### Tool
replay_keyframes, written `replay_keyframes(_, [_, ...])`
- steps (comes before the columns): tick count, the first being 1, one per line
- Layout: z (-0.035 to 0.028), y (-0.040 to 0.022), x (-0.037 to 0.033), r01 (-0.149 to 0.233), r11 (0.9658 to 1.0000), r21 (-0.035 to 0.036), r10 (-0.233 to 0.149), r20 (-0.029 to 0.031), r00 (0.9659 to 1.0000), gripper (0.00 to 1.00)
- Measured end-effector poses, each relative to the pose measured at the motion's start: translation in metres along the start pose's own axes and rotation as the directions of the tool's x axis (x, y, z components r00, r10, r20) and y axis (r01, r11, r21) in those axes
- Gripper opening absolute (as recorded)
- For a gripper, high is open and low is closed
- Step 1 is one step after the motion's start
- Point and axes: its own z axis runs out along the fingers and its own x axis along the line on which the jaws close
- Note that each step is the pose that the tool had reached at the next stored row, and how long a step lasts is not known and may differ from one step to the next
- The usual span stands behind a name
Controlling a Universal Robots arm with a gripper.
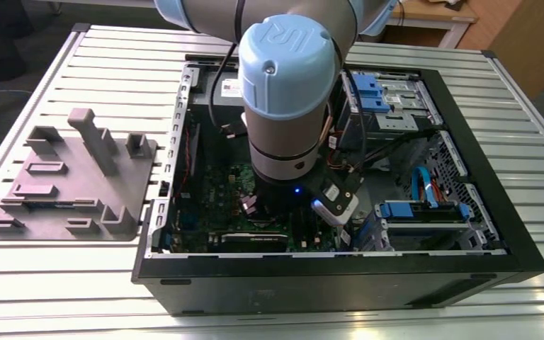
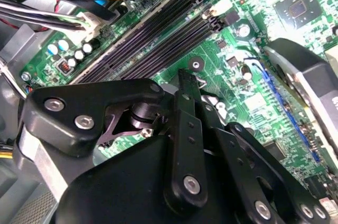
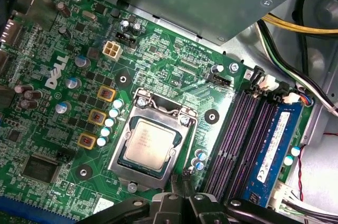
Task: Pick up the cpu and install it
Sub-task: 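Install the first cpu locking lever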
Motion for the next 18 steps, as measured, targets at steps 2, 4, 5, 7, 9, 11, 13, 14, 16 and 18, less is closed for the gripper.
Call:
replay_keyframes(2, [0.0002,-0.0001,0.0000,0.000,1.0000,0.0000,0.000,0.0000,1.0000,0.11])
replay_keyframes(4, [0.0007,-0.0003,0.0000,0.000,1.0000,-0.0001,0.000,0.0000,1.0000,0.11])
replay_keyframes(5, [0.0009,-0.0004,-0.0001,0.000,1.0000,-0.0001,0.000,0.0000,1.0000,0.11])
replay_keyframes(7, [0.0013,-0.0007,0.0000,0.000,1.0000,-0.0001,0.000,0.0001,1.0000,0.11])
replay_keyframes(9, [0.0013,-0.0018,0.0004,0.000,1.0000,-0.0004,0.000,0.0002,1.0000,0.11])
replay_keyframes(11, [0.0012,-0.0030,0.0009,0.000,1.0000,-0.0021,0.000,0.0008,1.0000,0.11])
replay_keyframes(13, [0.0011,-0.0039,0.0013,-0.001,1.0000,-0.0050,0.001,0.0020,1.0000,0.11])
replay_keyframes(14, [0.0011,-0.0040,0.0014,-0.001,1.0000,-0.0057,0.001,0.0023,1.0000,0.11])
replay_keyframes(16, [0.0011,-0.0040,0.0013,-0.001,1.0000,-0.0059,0.001,0.0024,1.0000,0.11])
replay_keyframes(18, [0.0012,-0.0040,0.0014,-0.001,1.0000,-0.0060,0.001,0.0024,1.0000,0.11])
